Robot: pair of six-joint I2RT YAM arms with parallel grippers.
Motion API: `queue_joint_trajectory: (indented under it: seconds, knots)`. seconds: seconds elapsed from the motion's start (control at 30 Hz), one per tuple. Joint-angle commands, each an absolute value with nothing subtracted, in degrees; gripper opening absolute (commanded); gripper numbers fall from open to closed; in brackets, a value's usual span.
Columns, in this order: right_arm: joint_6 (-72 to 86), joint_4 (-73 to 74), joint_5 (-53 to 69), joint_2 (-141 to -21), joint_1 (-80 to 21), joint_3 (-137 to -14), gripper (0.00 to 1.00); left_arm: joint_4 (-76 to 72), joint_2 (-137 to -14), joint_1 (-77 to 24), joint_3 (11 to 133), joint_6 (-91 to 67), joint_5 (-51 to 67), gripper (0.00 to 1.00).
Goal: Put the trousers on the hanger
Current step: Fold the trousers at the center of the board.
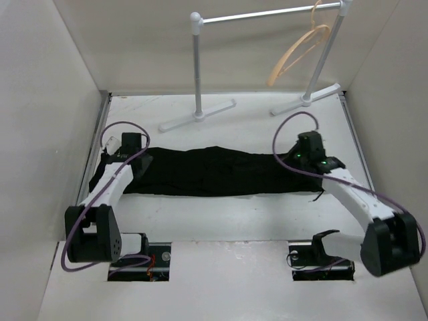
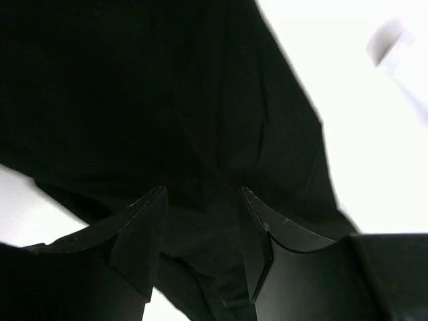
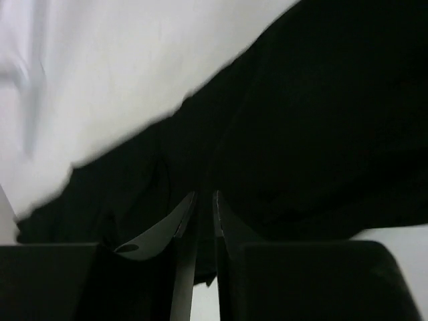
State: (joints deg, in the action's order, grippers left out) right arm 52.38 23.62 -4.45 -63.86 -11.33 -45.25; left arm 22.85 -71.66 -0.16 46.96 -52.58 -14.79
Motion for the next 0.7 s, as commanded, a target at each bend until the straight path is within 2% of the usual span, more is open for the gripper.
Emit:
queue_joint_trajectory:
  seconds: [0.0, 0.17, 0.27, 0.37, 0.5, 0.67]
  knots:
    - [52.38, 13.30, 2.29, -71.35, -17.61, -45.18, 0.19, 13.90, -74.08, -0.31, 44.92, -55.10, -12.93, 0.44]
    - [57.56, 7.29, 4.48, -78.48, -13.50, -39.47, 0.17, 10.29, -78.13, 7.93, 39.39, -54.93, -11.87, 0.44]
    - [58.62, 7.99, 3.61, -77.96, -9.28, -36.66, 0.17, 9.41, -79.10, 14.96, 36.05, -54.58, -11.69, 0.44]
    - [58.45, 8.87, 3.34, -76.99, -6.29, -35.51, 0.21, 9.49, -77.88, 17.36, 35.68, -54.84, -10.90, 0.44]
    - [57.66, 13.35, 2.29, -74.28, -5.05, -35.86, 0.34, 12.47, -74.81, 14.38, 39.45, -55.28, -11.16, 0.44]
    - [53.80, 21.25, 2.29, -62.26, -4.88, -37.79, 0.56, 17.75, -68.74, 12.80, 43.94, -55.37, -11.08, 0.44]
